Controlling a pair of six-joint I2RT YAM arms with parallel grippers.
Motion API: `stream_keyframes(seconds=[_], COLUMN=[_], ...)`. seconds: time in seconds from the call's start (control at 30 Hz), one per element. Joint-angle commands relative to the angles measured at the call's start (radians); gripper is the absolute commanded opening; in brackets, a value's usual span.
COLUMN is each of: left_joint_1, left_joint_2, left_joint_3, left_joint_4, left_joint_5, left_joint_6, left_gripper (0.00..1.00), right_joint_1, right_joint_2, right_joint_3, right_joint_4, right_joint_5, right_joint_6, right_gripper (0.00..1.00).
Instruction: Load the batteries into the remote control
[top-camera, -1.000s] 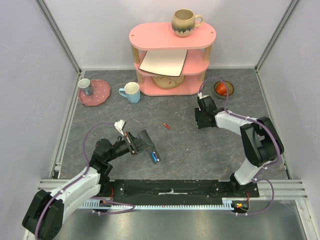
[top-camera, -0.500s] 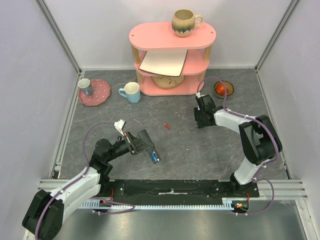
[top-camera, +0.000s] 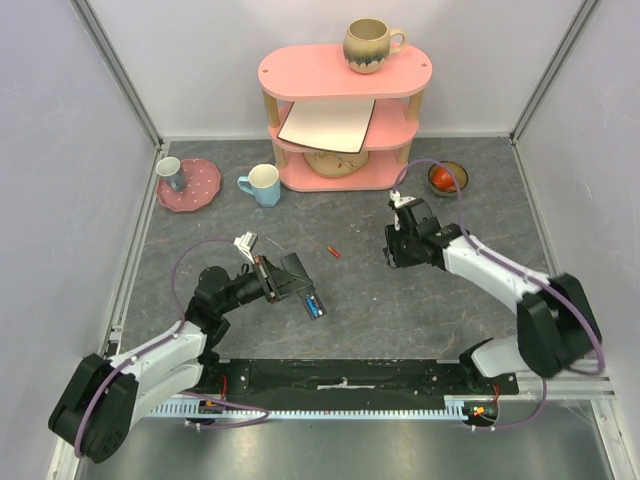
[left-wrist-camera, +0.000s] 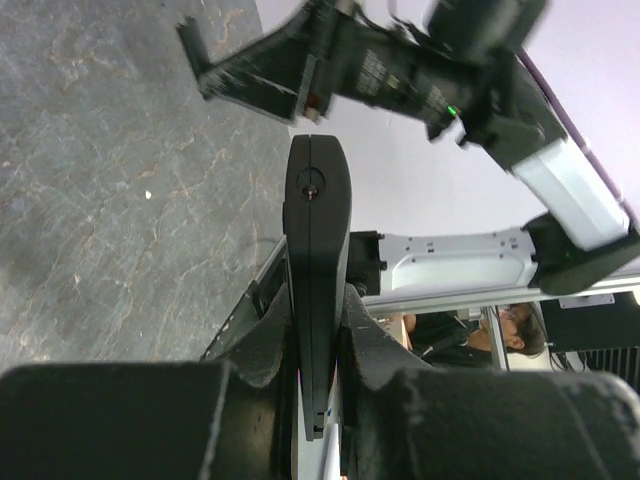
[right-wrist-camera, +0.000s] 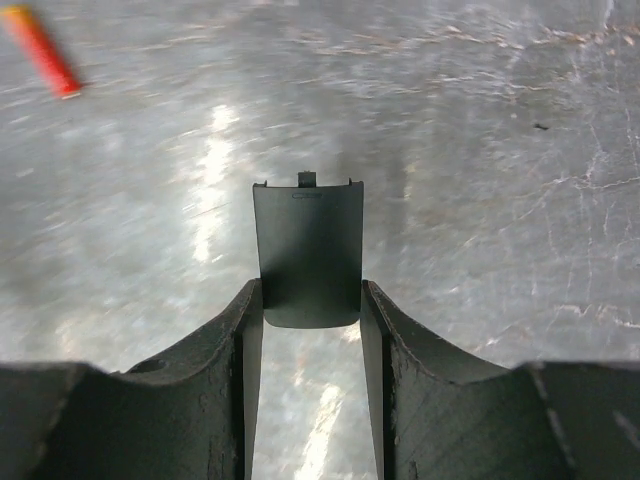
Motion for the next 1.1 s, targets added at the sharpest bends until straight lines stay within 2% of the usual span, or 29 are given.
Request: stream_keyframes(seconds=[0.0,0.07,0.23,0.53,0.77,1.07], left_joint_1=[-0.003,-0.003,-0.007,-0.069,-0.112,-0.113], left_joint_2=[0.096,0.14,0.287,0.427,0.461,0.5], left_joint_3=[0.079,0.1,0.138,0.18,0.158,0.149], left_joint_4=[0.133,0.162,0.265,0.399,0.477,0.525], left_joint_5=[-0.021,-0.027,-0.05,-0.161,-0.27,-0.264], left_joint_6=[0.041,0.041,0.016,-0.011,-0.03,-0.065], left_gripper=[0.02,0.02,0.02,0.02,0.02,0.02], right_joint_1=[0.096,0.165,0.342,0.572,0.607,0.637], right_joint_2=[-0.199,-0.275,-0.352,-0.279,-0.218,-0.133], right_joint_3=[0.037,0.077,0.189,0.335,0.33,0.383], right_joint_4=[-0.108,-0.171,-0.281,-0.353,-0.317,-0.31], right_joint_5=[-0.027,-0.018,0.008,0.129,0.155,0.178], right_joint_6=[0.024,0.034,0.082,0.111,0.137,0.125], right_gripper=[0.19,0.19,0.18,0.17,0.16,0.16])
